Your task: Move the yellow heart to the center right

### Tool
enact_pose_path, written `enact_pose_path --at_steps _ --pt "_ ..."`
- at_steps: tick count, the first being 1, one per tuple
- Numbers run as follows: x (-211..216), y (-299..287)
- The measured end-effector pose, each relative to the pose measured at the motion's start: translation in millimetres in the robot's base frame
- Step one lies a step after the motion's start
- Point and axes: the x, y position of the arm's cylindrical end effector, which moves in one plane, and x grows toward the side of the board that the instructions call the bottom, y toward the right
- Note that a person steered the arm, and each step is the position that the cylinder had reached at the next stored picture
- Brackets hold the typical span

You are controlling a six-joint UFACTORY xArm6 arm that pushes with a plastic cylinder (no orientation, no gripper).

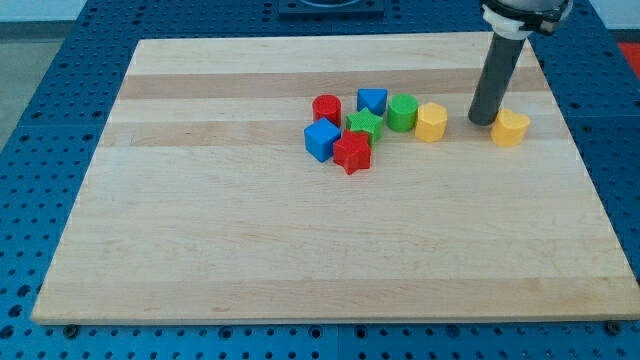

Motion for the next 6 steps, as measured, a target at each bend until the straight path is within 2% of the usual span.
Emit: enact_pose_path --at_steps 2,5,6 --pt "-0.2 -0.6" --pt "-31.6 -12.8" --pt "-24.5 -13.6"
